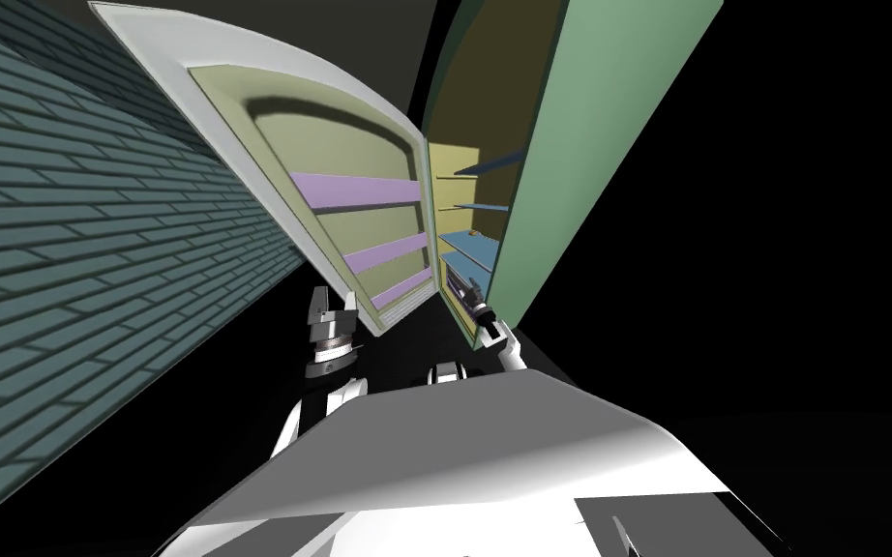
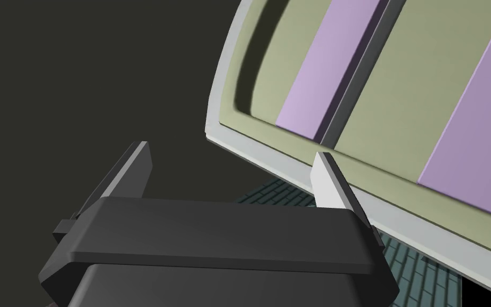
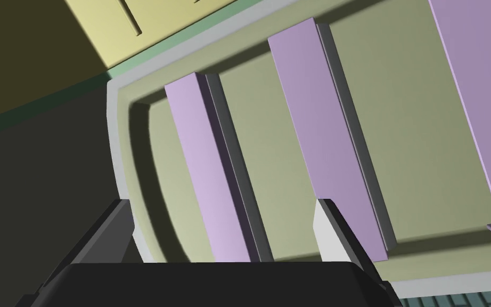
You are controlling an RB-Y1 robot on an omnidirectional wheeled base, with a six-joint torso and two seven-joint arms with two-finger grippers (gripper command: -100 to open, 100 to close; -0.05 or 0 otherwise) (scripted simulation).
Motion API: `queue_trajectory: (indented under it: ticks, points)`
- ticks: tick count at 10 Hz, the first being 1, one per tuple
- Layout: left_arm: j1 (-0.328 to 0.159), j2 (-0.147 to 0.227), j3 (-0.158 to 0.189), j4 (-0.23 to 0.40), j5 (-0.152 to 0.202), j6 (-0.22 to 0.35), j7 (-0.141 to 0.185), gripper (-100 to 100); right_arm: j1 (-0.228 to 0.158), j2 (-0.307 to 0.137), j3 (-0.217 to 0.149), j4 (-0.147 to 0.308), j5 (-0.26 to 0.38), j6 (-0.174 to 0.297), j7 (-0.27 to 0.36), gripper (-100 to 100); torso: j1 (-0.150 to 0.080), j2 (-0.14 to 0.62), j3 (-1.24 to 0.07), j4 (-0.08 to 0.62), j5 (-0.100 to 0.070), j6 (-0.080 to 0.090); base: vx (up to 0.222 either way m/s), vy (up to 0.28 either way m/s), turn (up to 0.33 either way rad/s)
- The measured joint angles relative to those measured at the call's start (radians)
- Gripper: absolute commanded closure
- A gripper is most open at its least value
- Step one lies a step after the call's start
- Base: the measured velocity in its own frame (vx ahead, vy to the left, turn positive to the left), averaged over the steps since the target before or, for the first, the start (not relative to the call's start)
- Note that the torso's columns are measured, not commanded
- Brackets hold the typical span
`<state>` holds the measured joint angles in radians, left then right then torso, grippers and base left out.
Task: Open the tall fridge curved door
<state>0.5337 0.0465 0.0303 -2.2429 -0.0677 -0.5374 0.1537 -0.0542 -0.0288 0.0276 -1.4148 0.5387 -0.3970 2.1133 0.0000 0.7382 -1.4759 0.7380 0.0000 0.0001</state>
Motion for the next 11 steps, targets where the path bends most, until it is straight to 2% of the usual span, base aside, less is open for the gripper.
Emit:
queue_trajectory:
  ticks: [5, 6, 11]
  points:
    - [0.000, 0.000, 0.000, 0.000, 0.000, 0.000, 0.000, 0, -0.070, -0.015, 0.016, -0.036, 0.012, 0.110, -0.038, -100, 0.000, 0.000, 0.000, 0.000, 0.000, 0.000, -0.045, -0.015, 0.017]
    - [0.000, 0.000, 0.000, 0.000, 0.000, 0.000, 0.000, 0, -0.071, -0.016, 0.017, -0.037, 0.012, 0.115, -0.040, 0, 0.001, -0.001, -0.001, 0.000, 0.000, 0.000, -0.005, -0.002, -0.001]
    - [0.000, 0.000, 0.000, 0.000, 0.000, 0.000, 0.000, 0, -0.071, -0.016, 0.017, -0.037, 0.012, 0.115, -0.040, 0, 0.000, 0.000, 0.000, 0.000, 0.000, 0.000, 0.000, 0.000, 0.000]
